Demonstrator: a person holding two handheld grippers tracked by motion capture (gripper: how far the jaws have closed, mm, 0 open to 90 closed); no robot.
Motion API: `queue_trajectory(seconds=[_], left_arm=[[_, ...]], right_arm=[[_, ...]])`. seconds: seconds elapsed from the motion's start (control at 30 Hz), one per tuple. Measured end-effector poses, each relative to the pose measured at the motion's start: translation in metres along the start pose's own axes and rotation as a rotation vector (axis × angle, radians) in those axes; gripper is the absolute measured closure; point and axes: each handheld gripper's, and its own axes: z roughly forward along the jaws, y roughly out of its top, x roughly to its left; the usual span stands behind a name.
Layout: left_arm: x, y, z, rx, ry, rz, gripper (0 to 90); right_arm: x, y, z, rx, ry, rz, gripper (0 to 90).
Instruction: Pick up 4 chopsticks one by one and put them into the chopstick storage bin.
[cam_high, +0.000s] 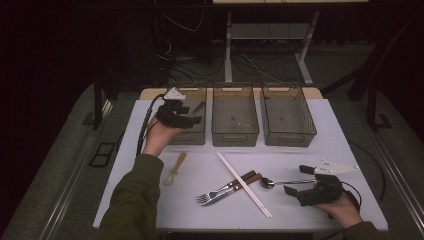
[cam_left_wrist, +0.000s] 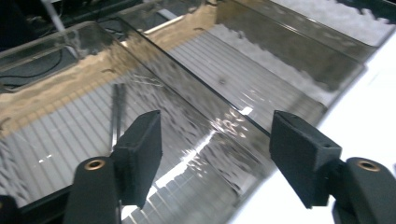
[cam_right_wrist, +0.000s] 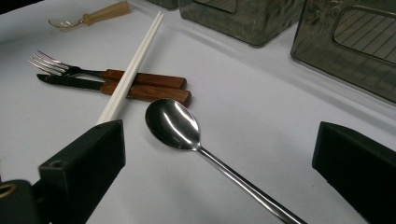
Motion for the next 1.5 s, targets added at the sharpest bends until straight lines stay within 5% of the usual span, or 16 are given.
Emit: queue_trajectory(seconds=[0.33, 0.87, 1.2, 1.5], left_arm=[[-0.031, -0.031, -0.014, -0.029, -0.060, 0.007, 23.4], [-0.073, -0.084, -0.029, -0.042, -0.044, 0.056, 8.8], [-0.088, -0.116, -0.041, -0.060, -0.090, 0.070, 0.0], [-0.102, -0.134, -0.048, -0.054, -0.086, 0.069, 0.0]], right_arm=[[-0.001, 0.002, -0.001, 0.020, 0.015, 0.019, 2.8], [0.000, 0.004, -0.003, 0.053, 0.037, 0.026, 2.8], [0.002, 0.004, 0.000, 0.079, 0.026, 0.023, 2.8], [0.008, 0.010, -0.003, 0.076, 0.045, 0.017, 18.0]])
